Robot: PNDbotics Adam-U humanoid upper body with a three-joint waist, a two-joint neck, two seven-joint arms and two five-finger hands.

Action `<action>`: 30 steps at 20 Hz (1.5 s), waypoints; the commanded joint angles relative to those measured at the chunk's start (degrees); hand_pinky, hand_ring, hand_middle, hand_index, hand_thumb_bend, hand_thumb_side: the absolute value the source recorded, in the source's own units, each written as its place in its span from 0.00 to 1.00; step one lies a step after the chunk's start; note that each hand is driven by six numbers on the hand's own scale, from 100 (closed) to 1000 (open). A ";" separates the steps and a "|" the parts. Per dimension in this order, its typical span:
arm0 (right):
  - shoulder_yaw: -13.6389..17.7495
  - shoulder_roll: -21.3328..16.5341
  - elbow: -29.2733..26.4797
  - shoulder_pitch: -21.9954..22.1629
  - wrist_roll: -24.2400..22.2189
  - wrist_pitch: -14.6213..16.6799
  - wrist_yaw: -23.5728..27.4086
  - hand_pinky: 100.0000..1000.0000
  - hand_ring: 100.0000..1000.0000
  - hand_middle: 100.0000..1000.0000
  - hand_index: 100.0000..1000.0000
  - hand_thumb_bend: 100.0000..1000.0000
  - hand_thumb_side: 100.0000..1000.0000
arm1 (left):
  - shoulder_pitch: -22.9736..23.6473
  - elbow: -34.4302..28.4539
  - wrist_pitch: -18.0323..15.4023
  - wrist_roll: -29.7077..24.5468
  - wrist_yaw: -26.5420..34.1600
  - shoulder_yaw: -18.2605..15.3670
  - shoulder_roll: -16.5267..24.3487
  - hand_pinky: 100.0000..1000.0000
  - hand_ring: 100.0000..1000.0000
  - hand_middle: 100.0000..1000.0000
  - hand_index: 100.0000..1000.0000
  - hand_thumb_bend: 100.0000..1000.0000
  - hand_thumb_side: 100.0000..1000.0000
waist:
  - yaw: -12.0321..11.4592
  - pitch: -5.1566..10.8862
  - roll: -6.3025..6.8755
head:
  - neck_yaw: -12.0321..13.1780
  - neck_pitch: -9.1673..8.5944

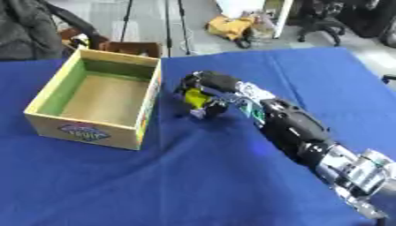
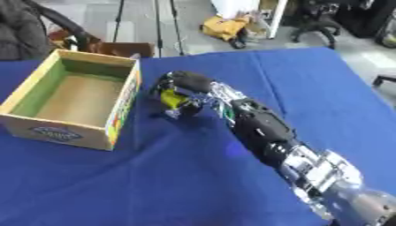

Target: Pick up objects on the table and place them in the box.

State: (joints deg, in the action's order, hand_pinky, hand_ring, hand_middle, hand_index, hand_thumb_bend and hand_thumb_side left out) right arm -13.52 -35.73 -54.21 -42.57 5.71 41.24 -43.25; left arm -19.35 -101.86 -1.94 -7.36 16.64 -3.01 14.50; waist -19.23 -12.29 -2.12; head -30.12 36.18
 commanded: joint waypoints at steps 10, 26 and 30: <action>-0.88 -3.45 -8.97 -3.92 -8.57 -4.28 13.61 0.00 0.43 0.50 0.76 0.00 0.04 | -0.91 -1.00 0.08 0.17 0.17 -0.39 1.14 0.47 0.56 0.52 0.64 0.33 0.97 | -0.77 2.27 -0.40 | -0.19 -0.14; -4.47 1.54 -9.80 -8.03 -17.31 -4.64 18.27 0.00 0.44 0.51 0.76 0.00 0.09 | -4.25 -2.81 0.49 -2.09 2.30 2.20 0.13 0.47 0.56 0.52 0.64 0.34 0.94 | -11.12 2.80 -0.68 | -3.06 -1.84; -5.04 3.39 -7.85 -8.24 -18.87 -3.62 17.04 0.00 0.45 0.52 0.77 0.00 0.12 | -4.64 -3.12 0.56 -2.53 2.51 2.51 -0.15 0.47 0.56 0.52 0.64 0.34 0.94 | -12.44 2.53 -0.68 | -3.84 -2.34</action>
State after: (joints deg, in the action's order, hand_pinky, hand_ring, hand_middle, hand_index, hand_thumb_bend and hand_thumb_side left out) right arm -18.77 -31.89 -62.10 -49.44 -12.66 37.31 -25.82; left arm -22.88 -103.64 -1.33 -9.58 18.67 -0.59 13.99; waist -31.70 -10.50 -3.23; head -33.56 34.63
